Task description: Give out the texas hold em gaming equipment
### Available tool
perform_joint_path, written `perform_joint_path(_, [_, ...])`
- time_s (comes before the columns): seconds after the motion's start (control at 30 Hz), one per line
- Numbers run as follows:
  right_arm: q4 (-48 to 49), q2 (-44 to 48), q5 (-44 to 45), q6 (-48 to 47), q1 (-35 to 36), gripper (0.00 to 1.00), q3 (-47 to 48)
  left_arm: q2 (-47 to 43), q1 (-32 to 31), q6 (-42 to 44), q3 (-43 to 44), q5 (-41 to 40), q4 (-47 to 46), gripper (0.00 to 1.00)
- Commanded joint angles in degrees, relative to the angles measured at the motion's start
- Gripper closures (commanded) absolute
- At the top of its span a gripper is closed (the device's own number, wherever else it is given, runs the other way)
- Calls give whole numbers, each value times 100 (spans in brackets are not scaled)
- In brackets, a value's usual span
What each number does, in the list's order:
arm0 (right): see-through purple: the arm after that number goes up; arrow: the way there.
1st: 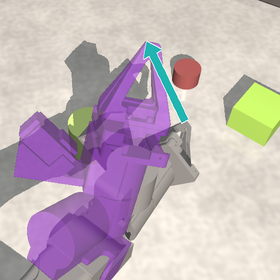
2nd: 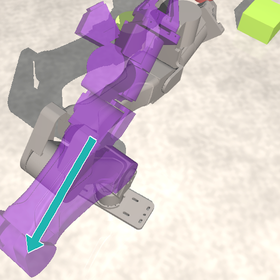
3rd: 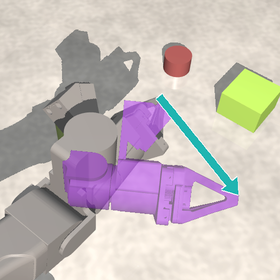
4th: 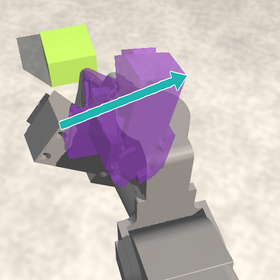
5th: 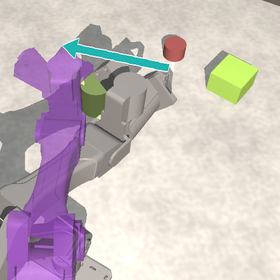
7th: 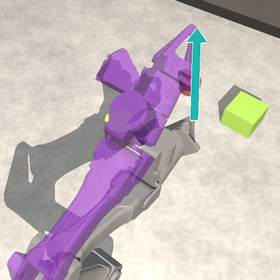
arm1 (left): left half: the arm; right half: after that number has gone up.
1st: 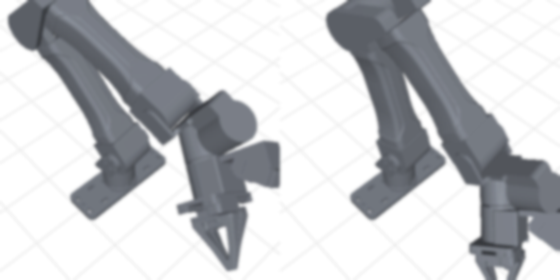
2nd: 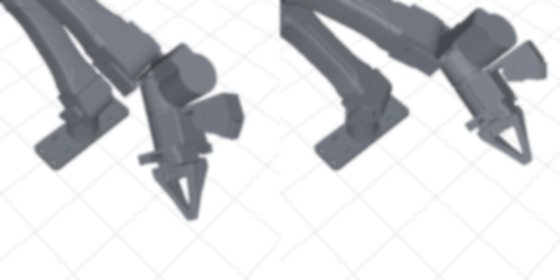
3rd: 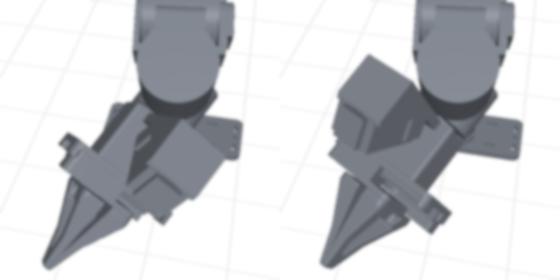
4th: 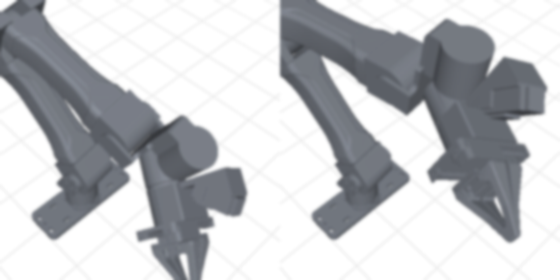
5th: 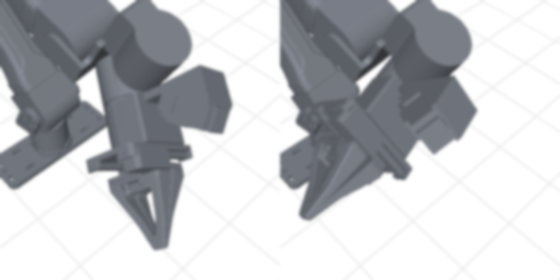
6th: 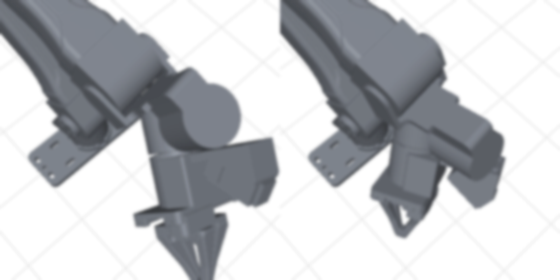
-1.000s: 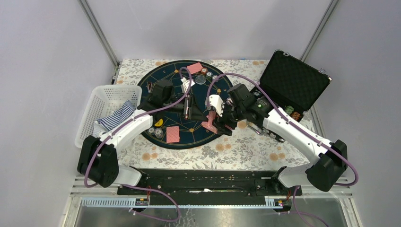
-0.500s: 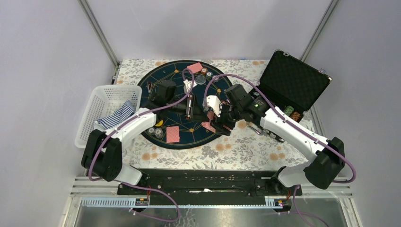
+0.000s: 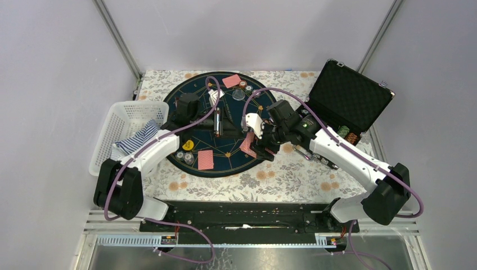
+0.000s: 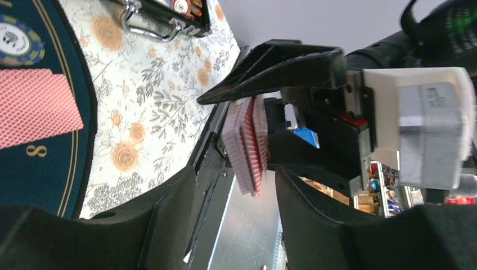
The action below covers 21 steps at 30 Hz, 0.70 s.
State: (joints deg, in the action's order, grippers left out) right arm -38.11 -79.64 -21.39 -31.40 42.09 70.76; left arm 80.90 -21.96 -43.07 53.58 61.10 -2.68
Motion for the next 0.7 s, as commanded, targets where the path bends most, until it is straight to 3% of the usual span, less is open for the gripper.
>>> perform_joint_path(0.0, [127,-3,-123,11,71,99,309,-235,-99,-195,4,101,-689,41])
perform_joint_path(0.2, [90,-43,-126,26,72,98,415,68,-432,-100,161,-34,-534,45])
perform_joint_path(0.47, [123,51,188,39,72,98,399,127,-372,-72,83,15,-289,68])
perform_joint_path(0.67, [198,113,375,63,72,99,342,-34,-239,-328,-154,59,-526,73])
